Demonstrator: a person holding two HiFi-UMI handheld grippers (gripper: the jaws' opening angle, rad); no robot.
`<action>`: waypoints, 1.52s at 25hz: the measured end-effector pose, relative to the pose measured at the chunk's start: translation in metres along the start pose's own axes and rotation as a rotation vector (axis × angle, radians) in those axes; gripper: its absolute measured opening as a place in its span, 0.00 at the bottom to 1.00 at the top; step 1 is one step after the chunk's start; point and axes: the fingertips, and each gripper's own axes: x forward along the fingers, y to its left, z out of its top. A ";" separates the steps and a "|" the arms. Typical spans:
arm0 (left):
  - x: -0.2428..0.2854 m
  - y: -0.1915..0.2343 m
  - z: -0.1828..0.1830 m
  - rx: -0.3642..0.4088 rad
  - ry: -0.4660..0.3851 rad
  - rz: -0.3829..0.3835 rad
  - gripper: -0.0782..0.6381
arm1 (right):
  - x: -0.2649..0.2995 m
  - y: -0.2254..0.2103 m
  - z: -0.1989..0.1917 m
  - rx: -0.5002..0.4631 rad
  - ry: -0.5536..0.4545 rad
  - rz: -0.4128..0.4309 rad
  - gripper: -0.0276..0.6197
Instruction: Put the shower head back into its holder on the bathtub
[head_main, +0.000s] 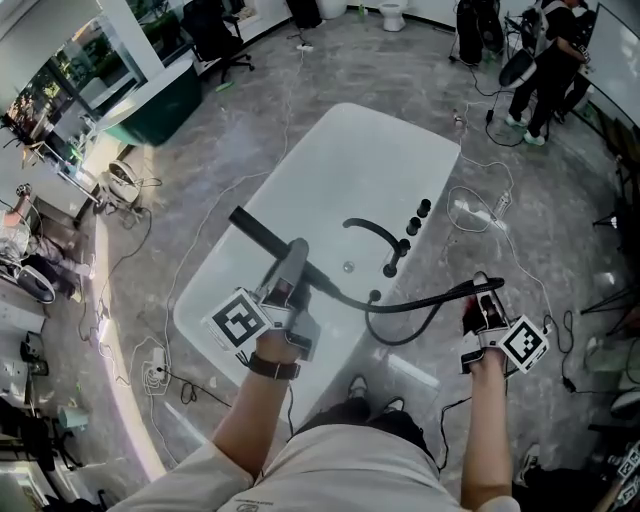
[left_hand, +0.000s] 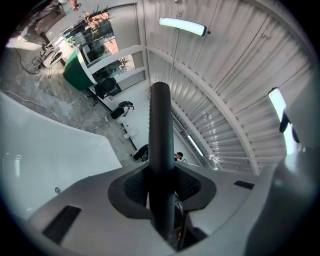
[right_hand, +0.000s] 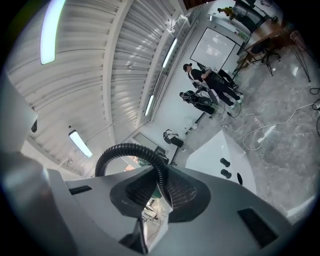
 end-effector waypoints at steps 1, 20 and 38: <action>0.001 0.000 -0.006 0.030 0.013 0.003 0.27 | 0.002 0.006 0.009 -0.016 -0.011 0.019 0.15; 0.033 -0.049 0.003 0.058 -0.019 -0.084 0.27 | 0.059 0.159 0.110 -0.279 -0.100 0.416 0.15; 0.079 -0.003 0.002 0.107 -0.119 0.071 0.27 | 0.151 0.140 0.103 -0.701 0.161 0.482 0.15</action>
